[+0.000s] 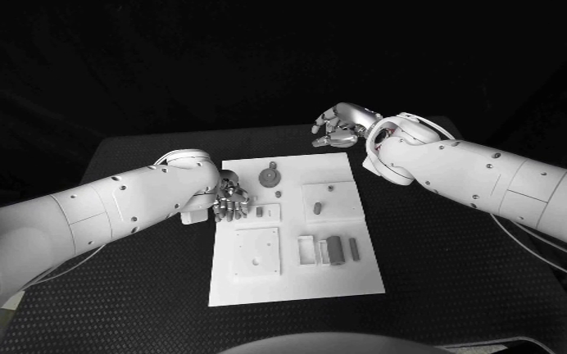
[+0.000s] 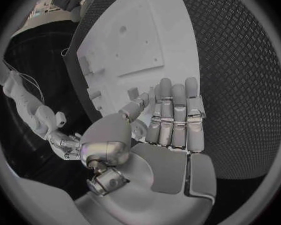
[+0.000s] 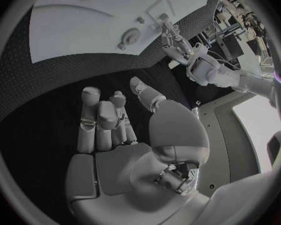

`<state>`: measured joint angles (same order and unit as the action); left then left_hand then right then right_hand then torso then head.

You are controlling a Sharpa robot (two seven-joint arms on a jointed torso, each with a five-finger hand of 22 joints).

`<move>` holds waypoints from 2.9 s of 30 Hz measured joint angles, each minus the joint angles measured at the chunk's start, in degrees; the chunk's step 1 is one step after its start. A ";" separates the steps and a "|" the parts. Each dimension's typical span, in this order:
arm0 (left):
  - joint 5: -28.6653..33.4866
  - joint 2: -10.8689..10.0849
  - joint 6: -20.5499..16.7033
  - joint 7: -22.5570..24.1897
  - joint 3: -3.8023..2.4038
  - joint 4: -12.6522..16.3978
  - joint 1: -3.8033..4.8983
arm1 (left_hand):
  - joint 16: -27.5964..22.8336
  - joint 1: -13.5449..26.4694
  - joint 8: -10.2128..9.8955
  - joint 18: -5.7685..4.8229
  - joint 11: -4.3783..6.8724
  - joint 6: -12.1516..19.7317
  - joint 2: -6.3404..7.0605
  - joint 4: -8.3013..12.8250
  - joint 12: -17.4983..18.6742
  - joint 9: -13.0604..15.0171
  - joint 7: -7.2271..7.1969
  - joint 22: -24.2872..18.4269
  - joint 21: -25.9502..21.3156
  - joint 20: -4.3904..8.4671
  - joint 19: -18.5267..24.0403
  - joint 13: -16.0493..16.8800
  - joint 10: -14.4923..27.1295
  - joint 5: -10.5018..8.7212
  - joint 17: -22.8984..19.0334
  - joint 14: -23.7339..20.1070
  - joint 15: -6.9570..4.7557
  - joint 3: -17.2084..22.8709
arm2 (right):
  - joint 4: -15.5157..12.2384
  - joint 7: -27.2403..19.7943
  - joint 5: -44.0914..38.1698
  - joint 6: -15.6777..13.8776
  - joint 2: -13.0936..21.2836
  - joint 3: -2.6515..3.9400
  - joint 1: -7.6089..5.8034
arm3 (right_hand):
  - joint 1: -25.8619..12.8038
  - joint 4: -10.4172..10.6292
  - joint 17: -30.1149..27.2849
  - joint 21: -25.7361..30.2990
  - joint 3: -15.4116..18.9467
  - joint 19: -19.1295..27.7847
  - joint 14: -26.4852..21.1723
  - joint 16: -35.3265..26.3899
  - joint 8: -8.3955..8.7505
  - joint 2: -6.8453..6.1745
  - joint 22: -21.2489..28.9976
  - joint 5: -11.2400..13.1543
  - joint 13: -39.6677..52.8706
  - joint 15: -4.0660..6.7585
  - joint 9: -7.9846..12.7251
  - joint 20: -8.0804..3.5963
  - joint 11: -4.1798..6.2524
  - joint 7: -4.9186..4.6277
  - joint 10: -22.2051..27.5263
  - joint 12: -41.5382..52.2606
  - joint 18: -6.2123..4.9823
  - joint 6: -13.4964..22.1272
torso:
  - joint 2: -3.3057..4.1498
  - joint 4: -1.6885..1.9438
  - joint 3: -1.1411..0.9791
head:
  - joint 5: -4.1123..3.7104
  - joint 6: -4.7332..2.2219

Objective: Assemble the parts on the task board

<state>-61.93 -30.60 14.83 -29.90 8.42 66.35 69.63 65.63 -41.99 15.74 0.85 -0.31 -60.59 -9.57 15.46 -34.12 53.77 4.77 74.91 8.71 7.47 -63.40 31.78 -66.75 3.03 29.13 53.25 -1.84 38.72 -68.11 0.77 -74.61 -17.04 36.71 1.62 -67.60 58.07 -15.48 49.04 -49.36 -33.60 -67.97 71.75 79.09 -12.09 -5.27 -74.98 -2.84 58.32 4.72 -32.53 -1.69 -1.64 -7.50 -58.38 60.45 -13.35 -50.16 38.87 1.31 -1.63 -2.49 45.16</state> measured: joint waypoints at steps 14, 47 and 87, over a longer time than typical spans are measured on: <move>0.04 -0.02 0.07 0.14 0.11 0.06 0.00 | 0.22 0.09 -0.05 0.00 -0.01 -0.42 0.25 0.19 0.00 -0.11 -0.39 0.00 0.22 0.00 0.00 0.00 -0.01 -0.21 0.00 0.20 -0.20 0.16 | 0.01 0.00 0.00 0.00 -0.02 0.00 0.00 | 0.00 0.00 0.00 0.00 0.00 0.00 0.00 0.00 0.00 0.00 0.00 0.00 -0.05 0.00 0.00 0.00 0.00 -0.03 0.00 -0.01 0.00 0.04 | 0.01 0.04 0.06 | -0.05 0.04; 0.65 -0.11 0.09 1.54 0.18 -0.67 -0.07 | 0.93 -0.08 0.06 0.00 0.62 -1.31 0.37 0.82 -0.88 0.32 -0.87 0.03 1.33 0.40 -0.40 0.31 -1.03 -0.10 0.01 1.02 -0.61 0.46 | 0.16 -0.01 0.00 0.04 -0.16 0.00 0.01 | 0.00 0.00 0.00 0.00 0.00 0.00 0.00 0.00 0.00 0.00 0.00 0.00 -0.04 0.00 -0.01 0.00 0.00 -0.05 0.00 0.11 0.00 0.05 | 0.02 0.03 0.05 | -0.17 0.23; 1.18 0.21 1.21 1.47 0.12 -1.12 -0.09 | 1.33 -0.46 -0.63 0.00 0.61 -0.61 0.75 0.39 -1.15 0.02 -0.18 0.01 1.77 0.39 -0.40 0.43 -1.03 -0.06 -0.24 1.02 -0.61 0.12 | 0.15 -0.01 0.00 0.12 -0.06 -0.01 0.03 | 0.00 0.00 0.00 0.00 0.00 0.01 0.00 0.00 0.00 0.00 0.00 0.00 -0.08 0.00 -0.02 0.01 0.00 -0.12 0.00 0.06 0.00 0.12 | 0.03 0.03 0.03 | -0.20 0.37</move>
<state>-60.75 -30.38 16.04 -28.43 8.54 65.23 69.55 66.96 -42.45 15.11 0.85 0.29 -61.21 -8.82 15.85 -35.27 53.78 4.59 74.92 10.48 7.86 -63.80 32.21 -67.78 2.96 28.89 54.27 -2.45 38.85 -67.96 0.76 -74.61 -16.92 36.65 1.61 -67.57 58.07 -15.48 49.04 -49.36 -33.61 -67.97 71.75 79.09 -12.09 -5.27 -74.98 -2.84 58.24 4.72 -32.54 -1.69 -1.64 -7.61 -58.38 60.51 -13.34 -50.04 38.90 1.34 -1.60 -2.69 45.53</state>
